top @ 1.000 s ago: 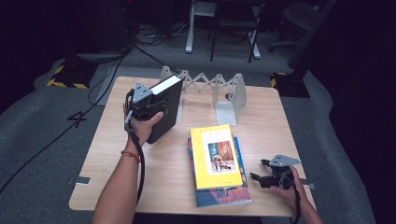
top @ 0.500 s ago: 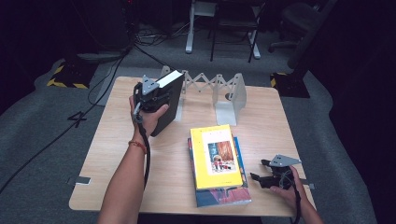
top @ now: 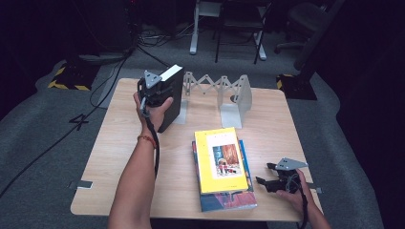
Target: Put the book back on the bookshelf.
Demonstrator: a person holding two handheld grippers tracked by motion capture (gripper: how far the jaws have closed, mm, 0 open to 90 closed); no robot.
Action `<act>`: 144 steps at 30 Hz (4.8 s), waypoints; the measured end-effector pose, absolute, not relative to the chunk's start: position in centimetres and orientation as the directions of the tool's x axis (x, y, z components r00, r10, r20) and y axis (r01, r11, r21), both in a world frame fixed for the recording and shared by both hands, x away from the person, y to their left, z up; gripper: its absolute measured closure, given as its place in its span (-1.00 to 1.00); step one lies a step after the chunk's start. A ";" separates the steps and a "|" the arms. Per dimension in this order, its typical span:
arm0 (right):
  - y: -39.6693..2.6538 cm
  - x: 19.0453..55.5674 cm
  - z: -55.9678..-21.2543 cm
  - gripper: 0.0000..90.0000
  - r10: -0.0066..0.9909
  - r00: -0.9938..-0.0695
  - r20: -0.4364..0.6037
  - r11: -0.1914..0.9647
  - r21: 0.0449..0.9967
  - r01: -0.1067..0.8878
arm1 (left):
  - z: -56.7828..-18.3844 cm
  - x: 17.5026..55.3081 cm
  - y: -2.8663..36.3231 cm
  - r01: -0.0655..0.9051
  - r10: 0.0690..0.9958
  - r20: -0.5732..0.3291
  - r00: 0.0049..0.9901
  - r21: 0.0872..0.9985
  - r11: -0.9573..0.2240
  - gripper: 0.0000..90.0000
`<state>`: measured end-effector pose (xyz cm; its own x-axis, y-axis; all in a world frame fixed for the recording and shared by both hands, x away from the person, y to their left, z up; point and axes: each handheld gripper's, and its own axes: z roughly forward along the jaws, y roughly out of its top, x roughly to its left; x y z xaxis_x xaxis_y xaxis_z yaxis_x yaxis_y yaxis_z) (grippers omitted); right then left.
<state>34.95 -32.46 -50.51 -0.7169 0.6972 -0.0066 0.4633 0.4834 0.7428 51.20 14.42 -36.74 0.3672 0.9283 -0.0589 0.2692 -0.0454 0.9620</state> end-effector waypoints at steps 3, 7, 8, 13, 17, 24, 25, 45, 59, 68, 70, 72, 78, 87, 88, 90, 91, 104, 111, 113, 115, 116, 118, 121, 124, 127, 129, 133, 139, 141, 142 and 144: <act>-32.5 34.9 -50.5 -0.53 0.697 -0.717 -0.007 0.484 0.743 0.463 | -36.7 51.7 13.9 0.271 0.934 -0.045 0.354 0.961 -0.056 0.17; -32.5 35.0 -50.5 -0.54 0.696 -0.718 -0.007 0.484 0.743 0.462 | -36.8 52.0 13.4 0.271 0.935 -0.031 0.354 0.960 -0.071 0.17; -32.5 34.9 -50.5 -0.54 0.696 -0.718 -0.007 0.484 0.743 0.462 | -36.8 52.1 13.2 0.272 0.935 -0.022 0.355 0.959 -0.080 0.17; -32.5 34.9 -50.5 -0.54 0.697 -0.717 -0.007 0.484 0.743 0.463 | -37.1 52.4 12.5 0.275 0.945 0.012 0.326 0.956 -0.106 0.17; -32.5 34.8 -50.5 -0.54 0.699 -0.715 -0.008 0.483 0.743 0.464 | -37.3 52.7 12.7 0.273 0.951 0.004 0.309 0.958 -0.093 0.17; -32.5 34.8 -50.5 -0.54 0.699 -0.715 -0.007 0.482 0.743 0.464 | -37.6 52.9 12.9 0.271 0.954 -0.007 0.300 0.959 -0.078 0.16; -32.5 34.8 -50.5 -0.54 0.699 -0.715 -0.007 0.482 0.743 0.464 | -37.6 52.8 12.9 0.271 0.954 -0.012 0.301 0.960 -0.074 0.16; -32.5 34.8 -50.5 -0.54 0.699 -0.715 -0.007 0.482 0.743 0.464 | -38.8 50.2 14.3 0.251 0.946 0.007 0.323 0.963 -0.093 0.13; -32.5 34.8 -50.5 -0.54 0.700 -0.714 -0.008 0.482 0.743 0.464 | -39.1 49.3 14.5 0.253 0.941 0.018 0.338 0.961 -0.109 0.00; -32.5 34.8 -50.5 -0.54 0.699 -0.715 -0.007 0.482 0.743 0.465 | -39.1 48.9 14.5 0.244 0.933 0.045 0.357 0.960 -0.139 -0.11; -32.5 34.8 -50.5 -0.54 0.699 -0.715 -0.006 0.482 0.742 0.465 | -39.1 48.8 14.5 0.245 0.931 0.043 0.362 0.959 -0.140 -0.14; -32.5 34.8 -50.5 -0.54 0.700 -0.715 -0.006 0.482 0.743 0.465 | -39.2 48.7 14.5 0.250 0.930 0.039 0.365 0.958 -0.138 -0.16; -32.5 34.8 -50.5 -0.55 0.699 -0.715 -0.006 0.482 0.742 0.465 | -39.4 48.4 14.6 0.264 0.921 0.033 0.387 0.954 -0.145 -0.23; -32.5 34.8 -50.5 -0.55 0.699 -0.715 -0.006 0.483 0.742 0.465 | -39.9 47.5 16.0 0.280 0.914 -0.011 0.405 0.953 -0.113 -0.30; -32.5 34.8 -50.5 -0.55 0.698 -0.716 -0.007 0.483 0.742 0.465 | -40.0 47.3 16.1 0.282 0.914 -0.008 0.405 0.952 -0.116 -0.30; -32.5 34.8 -50.5 -0.55 0.698 -0.716 -0.006 0.482 0.743 0.464 | -40.1 47.1 16.3 0.283 0.913 -0.005 0.408 0.951 -0.121 -0.31; -32.5 34.8 -50.5 -0.55 0.698 -0.716 -0.007 0.483 0.742 0.464 | -40.2 46.9 16.4 0.283 0.912 -0.002 0.409 0.951 -0.125 -0.31; -32.5 34.8 -50.5 -0.55 0.698 -0.716 -0.006 0.483 0.743 0.464 | -42.1 45.4 16.9 0.310 0.905 0.005 0.426 0.939 -0.151 -0.29; -32.5 34.8 -50.5 -0.55 0.698 -0.716 -0.006 0.483 0.743 0.464 | -43.8 45.0 16.7 0.334 0.914 -0.026 0.404 0.935 -0.121 -0.20; -32.5 34.8 -50.5 -0.55 0.698 -0.716 -0.007 0.483 0.742 0.464 | -44.4 44.9 16.6 0.348 0.914 -0.037 0.404 0.931 -0.115 -0.16; -32.5 34.8 -50.5 -0.55 0.698 -0.716 -0.007 0.483 0.742 0.464 | -45.0 44.9 16.5 0.361 0.915 -0.038 0.401 0.925 -0.120 -0.14; -32.5 34.8 -50.5 -0.55 0.698 -0.716 -0.006 0.483 0.743 0.464 | -45.3 45.0 16.5 0.369 0.915 -0.038 0.401 0.921 -0.124 -0.14; -32.5 34.8 -50.5 -0.55 0.698 -0.716 -0.007 0.483 0.742 0.464 | -46.0 45.0 16.4 0.385 0.915 -0.044 0.401 0.914 -0.125 -0.12; -32.5 34.8 -50.5 -0.55 0.698 -0.716 -0.007 0.483 0.742 0.464 | -46.9 45.2 16.3 0.399 0.917 -0.047 0.396 0.908 -0.125 -0.08; -32.5 34.8 -50.5 -0.55 0.698 -0.716 -0.007 0.483 0.742 0.464 | -47.3 45.3 16.2 0.411 0.919 -0.056 0.390 0.904 -0.119 -0.03; -32.5 34.9 -50.5 -0.55 0.697 -0.717 -0.006 0.483 0.743 0.464 | -47.4 45.3 15.6 0.407 0.928 -0.034 0.371 0.904 -0.130 0.10; -32.5 34.9 -50.5 -0.55 0.698 -0.716 -0.007 0.484 0.742 0.464 | -47.4 45.3 15.5 0.407 0.933 -0.029 0.358 0.904 -0.128 0.13; -32.5 34.9 -50.5 -0.55 0.698 -0.716 -0.007 0.484 0.742 0.464 | -47.4 45.4 14.9 0.415 0.947 -0.035 0.318 0.903 -0.106 0.15; -32.5 34.9 -50.5 -0.55 0.697 -0.717 -0.006 0.483 0.743 0.463 | -47.2 45.9 14.1 0.429 0.960 -0.041 0.276 0.899 -0.085 0.16; -32.5 34.9 -50.5 -0.55 0.697 -0.717 -0.006 0.483 0.743 0.463 | -47.1 46.1 13.8 0.437 0.965 -0.054 0.256 0.897 -0.066 0.16; -32.5 34.9 -50.5 -0.55 0.697 -0.717 -0.006 0.483 0.743 0.463 | -47.1 46.3 13.7 0.436 0.966 -0.054 0.253 0.898 -0.064 0.16; -32.5 34.9 -50.5 -0.55 0.697 -0.717 -0.007 0.484 0.742 0.463 | -47.0 46.5 13.6 0.444 0.969 -0.071 0.235 0.895 -0.042 0.16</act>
